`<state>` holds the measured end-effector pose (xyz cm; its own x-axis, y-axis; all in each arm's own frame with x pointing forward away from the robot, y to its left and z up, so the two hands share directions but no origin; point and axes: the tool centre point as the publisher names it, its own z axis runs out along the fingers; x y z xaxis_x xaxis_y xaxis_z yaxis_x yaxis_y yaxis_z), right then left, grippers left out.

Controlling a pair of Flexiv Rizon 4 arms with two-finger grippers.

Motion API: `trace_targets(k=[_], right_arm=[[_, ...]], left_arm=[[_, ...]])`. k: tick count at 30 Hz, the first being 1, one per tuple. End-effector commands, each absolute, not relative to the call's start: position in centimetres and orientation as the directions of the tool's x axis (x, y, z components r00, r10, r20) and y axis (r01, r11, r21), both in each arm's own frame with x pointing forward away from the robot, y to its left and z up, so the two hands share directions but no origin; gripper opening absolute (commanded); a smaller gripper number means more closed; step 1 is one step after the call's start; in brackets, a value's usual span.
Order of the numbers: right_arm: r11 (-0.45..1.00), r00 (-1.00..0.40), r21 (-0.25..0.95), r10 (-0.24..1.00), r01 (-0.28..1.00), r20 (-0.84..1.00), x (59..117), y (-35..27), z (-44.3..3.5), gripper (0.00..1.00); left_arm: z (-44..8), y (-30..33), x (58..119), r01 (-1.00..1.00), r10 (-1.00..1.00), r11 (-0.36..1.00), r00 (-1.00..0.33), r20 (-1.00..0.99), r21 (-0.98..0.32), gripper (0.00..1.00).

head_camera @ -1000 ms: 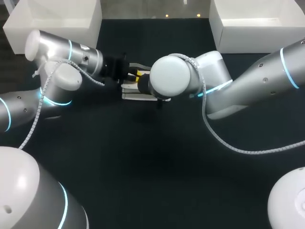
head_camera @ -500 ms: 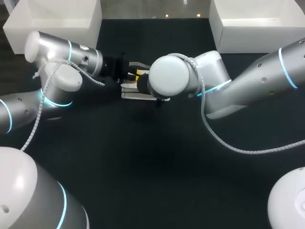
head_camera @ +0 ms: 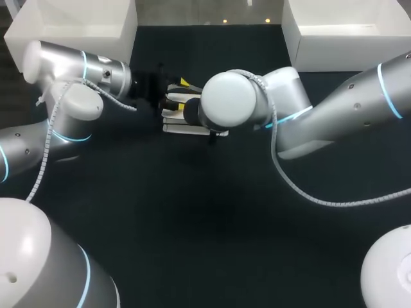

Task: Pick up the bag, open it, inspect its contents, close it, and place it on the opposite side

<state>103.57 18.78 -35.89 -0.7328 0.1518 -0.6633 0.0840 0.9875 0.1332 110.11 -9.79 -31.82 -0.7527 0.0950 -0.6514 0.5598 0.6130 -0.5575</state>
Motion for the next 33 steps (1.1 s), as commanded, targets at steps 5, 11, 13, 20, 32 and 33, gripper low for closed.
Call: trace_targets(k=[5,11,13,20,32,33], right_arm=[[0.988,-0.799,0.131,0.142,0.080,-0.585,103.3,18.0,-33.5,1.00],[0.991,-0.857,0.121,0.114,0.062,-0.502,103.9,17.8,-31.3,1.00],[0.991,-0.871,0.119,0.107,0.056,-0.479,104.1,17.8,-30.6,1.00],[0.986,-0.918,0.140,0.141,0.094,-0.371,104.7,17.6,-29.1,1.00],[0.987,-0.929,0.114,0.147,0.114,-0.340,105.0,17.2,-28.9,1.00],[0.987,-0.929,0.114,0.147,0.114,-0.340,105.0,17.2,-28.9,1.00]], left_arm=[[-29.4,-8.0,109.3,0.474,0.035,0.647,-0.801,-0.597,-0.598,1.00],[-28.0,-6.0,109.7,0.325,-0.010,0.692,-0.888,-0.459,-0.644,1.00],[-27.7,-5.4,109.6,0.267,-0.028,0.720,-0.911,-0.412,-0.641,1.00],[-27.0,-3.4,108.8,0.119,-0.092,0.769,-0.952,-0.292,-0.628,1.00],[-26.8,-2.7,108.4,0.089,-0.101,0.820,-0.949,-0.297,-0.565,1.00],[-26.8,-2.7,108.4,0.089,-0.101,0.820,-0.949,-0.297,-0.565,1.00]])
